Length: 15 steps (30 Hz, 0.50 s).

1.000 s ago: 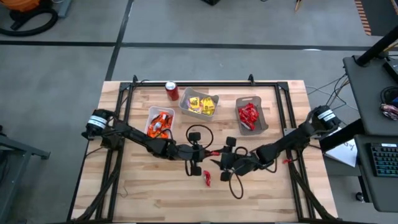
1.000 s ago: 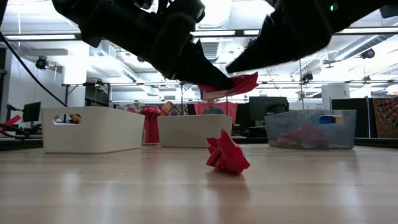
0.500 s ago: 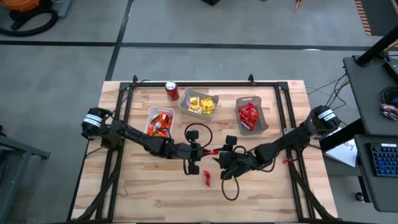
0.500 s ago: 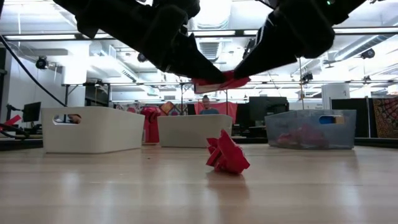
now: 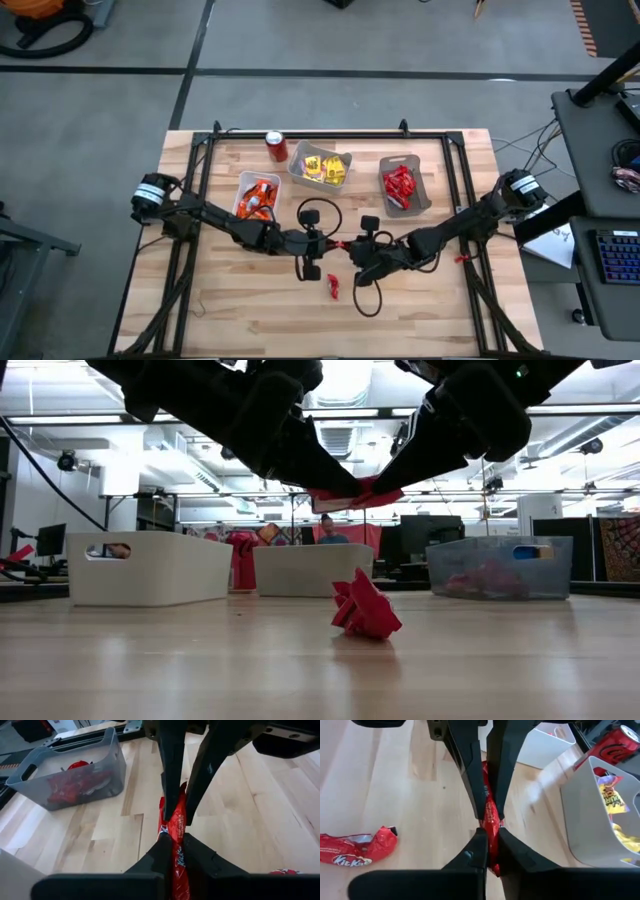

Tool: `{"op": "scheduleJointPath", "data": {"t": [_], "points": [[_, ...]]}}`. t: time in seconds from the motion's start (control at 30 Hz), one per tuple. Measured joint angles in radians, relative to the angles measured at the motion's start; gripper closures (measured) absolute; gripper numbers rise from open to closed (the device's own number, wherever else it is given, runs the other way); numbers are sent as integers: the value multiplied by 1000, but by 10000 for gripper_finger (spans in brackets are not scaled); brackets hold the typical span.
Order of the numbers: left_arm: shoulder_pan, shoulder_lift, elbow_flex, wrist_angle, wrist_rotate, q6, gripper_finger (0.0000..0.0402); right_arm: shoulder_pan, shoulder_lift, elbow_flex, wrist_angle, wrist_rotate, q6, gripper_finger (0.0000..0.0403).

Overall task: Sort candy
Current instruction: Put the red chocolate into the black bin

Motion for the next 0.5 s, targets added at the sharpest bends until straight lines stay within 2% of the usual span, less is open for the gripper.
{"op": "scheduleJointPath", "data": {"t": [0.1,0.3,0.4,0.5], "points": [[0,-1,0,-1,-3,-8,371,0,-3,0,1,-1,-4,386],[0,-31,2,-52,-8,16,314,-3,-31,10,-41,-5,-5,388],[0,-63,2,-116,-21,59,289,-21,-62,42,-146,-6,41,388],[0,-105,2,-190,-103,67,274,-61,-97,88,-323,-2,132,388]]}}
